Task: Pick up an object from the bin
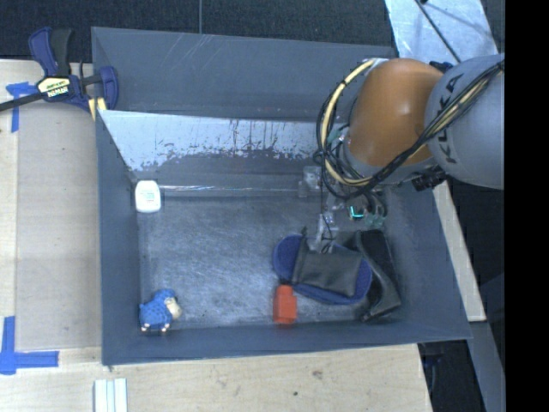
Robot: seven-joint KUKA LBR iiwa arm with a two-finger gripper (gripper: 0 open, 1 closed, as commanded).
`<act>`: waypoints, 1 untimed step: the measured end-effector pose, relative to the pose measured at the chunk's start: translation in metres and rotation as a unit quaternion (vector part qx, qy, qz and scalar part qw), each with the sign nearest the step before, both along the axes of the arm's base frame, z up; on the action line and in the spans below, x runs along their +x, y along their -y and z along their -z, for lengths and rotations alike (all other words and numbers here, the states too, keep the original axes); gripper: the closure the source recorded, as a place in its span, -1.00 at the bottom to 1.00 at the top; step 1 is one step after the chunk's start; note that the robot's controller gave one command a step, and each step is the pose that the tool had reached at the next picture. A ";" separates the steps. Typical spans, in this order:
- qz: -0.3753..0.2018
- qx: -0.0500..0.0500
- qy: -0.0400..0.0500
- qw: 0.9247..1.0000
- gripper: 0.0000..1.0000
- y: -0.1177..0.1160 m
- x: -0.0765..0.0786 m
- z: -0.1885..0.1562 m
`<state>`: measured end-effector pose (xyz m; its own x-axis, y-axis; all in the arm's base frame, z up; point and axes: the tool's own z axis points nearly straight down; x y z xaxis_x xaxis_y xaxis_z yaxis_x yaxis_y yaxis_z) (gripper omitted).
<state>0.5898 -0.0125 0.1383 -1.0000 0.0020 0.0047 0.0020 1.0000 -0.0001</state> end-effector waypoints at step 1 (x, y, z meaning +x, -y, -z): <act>-0.155 0.000 0.004 0.988 -1.00 -0.013 -0.044 0.067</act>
Offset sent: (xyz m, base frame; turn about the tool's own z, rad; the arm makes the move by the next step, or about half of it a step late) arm -0.0454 0.0127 -0.0683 -0.3111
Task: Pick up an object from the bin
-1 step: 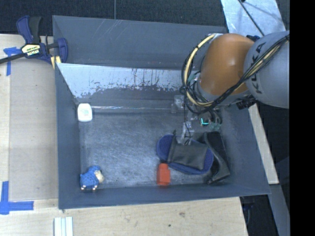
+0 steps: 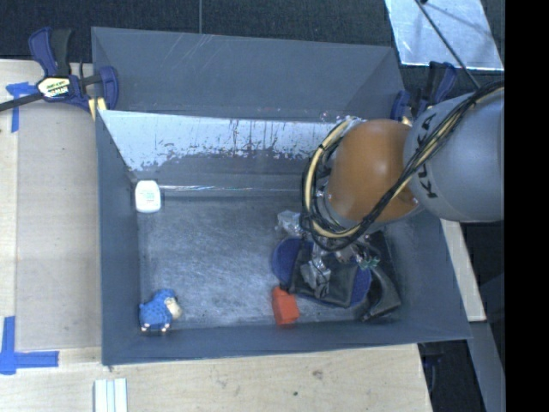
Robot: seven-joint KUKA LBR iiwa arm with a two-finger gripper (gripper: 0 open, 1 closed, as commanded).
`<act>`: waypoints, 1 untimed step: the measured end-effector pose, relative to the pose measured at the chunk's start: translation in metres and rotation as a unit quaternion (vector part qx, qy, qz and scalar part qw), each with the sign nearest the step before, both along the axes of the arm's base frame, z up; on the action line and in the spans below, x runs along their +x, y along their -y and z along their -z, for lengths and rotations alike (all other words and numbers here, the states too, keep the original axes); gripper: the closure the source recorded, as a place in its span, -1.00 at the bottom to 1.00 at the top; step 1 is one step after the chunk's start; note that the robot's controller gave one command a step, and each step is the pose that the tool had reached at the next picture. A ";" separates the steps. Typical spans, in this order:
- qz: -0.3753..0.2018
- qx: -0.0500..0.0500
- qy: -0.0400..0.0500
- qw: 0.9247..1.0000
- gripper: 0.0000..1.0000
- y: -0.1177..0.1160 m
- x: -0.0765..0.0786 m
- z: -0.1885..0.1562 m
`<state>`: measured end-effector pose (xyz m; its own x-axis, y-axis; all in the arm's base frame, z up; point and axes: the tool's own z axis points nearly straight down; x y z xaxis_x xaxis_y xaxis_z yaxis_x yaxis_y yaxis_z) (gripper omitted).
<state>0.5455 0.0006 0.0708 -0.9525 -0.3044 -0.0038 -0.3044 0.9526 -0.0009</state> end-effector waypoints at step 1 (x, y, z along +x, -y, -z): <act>0.001 0.001 0.005 1.000 1.00 -0.001 0.003 -0.002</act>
Offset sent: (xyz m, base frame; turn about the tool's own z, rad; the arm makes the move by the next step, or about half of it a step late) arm 0.0000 0.0000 0.0000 0.0000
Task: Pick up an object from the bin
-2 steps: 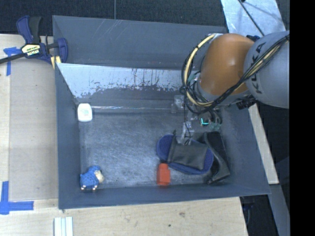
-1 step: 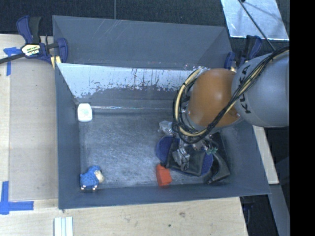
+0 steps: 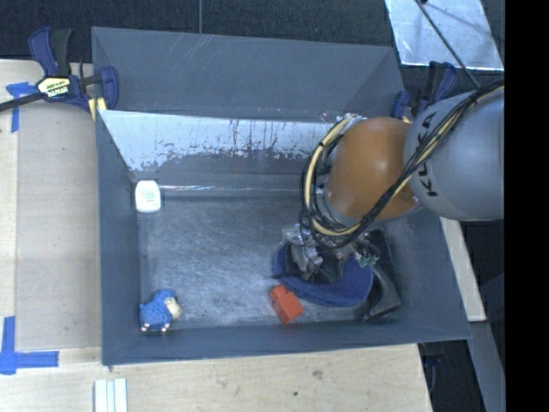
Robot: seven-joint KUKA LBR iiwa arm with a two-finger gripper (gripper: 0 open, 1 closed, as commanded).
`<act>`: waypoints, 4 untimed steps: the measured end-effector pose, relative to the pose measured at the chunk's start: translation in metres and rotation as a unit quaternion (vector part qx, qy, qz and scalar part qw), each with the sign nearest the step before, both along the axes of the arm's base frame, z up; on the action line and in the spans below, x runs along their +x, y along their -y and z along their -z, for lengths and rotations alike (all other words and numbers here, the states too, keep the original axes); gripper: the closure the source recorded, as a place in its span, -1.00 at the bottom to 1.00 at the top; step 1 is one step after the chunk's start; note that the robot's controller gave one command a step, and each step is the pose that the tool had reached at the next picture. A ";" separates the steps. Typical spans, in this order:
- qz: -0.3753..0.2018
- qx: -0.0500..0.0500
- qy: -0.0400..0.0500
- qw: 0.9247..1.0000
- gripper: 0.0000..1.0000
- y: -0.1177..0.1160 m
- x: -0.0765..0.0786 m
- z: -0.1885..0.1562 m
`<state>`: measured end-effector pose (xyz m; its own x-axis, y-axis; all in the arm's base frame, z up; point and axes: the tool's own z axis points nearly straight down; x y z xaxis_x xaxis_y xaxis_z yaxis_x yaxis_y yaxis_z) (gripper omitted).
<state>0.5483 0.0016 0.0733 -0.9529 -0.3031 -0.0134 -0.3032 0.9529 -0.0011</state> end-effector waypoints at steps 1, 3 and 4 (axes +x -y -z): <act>0.022 -0.002 -0.002 1.000 1.00 -0.005 0.002 0.001; 0.054 -0.001 -0.003 0.999 1.00 -0.006 0.006 0.002; 0.113 0.000 -0.004 0.994 1.00 0.000 0.026 0.002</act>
Offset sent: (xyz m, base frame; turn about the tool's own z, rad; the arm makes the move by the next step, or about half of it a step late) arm -0.0009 0.0069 -0.0033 0.0434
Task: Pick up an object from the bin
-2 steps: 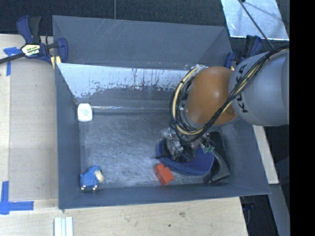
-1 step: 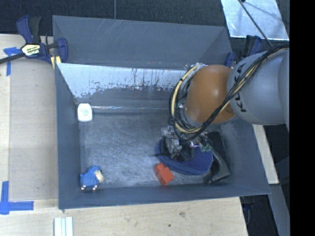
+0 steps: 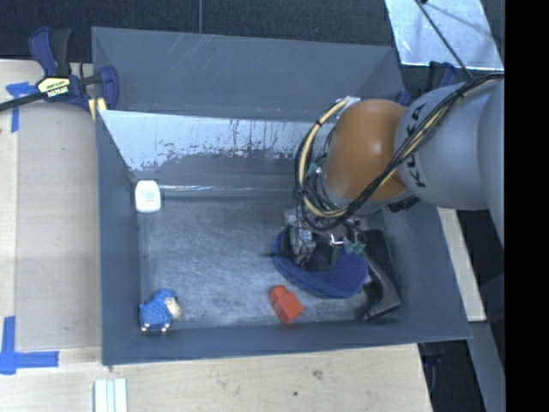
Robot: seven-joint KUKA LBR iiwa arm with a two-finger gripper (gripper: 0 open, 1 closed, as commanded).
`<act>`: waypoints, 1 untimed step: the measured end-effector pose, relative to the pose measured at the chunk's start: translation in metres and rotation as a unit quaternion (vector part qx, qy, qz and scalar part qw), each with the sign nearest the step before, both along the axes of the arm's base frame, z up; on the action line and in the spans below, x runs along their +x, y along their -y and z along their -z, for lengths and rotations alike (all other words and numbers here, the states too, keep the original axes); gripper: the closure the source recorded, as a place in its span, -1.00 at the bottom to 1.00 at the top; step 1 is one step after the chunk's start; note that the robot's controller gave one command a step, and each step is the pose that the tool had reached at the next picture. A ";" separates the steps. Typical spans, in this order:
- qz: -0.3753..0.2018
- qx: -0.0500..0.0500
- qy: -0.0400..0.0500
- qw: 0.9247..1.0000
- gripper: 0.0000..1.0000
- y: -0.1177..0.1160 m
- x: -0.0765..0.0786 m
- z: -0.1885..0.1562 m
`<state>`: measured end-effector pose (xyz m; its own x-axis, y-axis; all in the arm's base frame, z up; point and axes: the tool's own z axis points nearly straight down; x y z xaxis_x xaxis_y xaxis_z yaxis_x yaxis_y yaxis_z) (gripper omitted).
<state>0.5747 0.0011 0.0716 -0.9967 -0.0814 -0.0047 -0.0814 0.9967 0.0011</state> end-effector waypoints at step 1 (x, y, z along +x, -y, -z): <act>-0.004 -0.001 0.004 1.000 1.00 -0.001 0.005 -0.120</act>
Offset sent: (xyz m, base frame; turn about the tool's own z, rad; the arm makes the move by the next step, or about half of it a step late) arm 0.0027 0.0015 0.1148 -0.0097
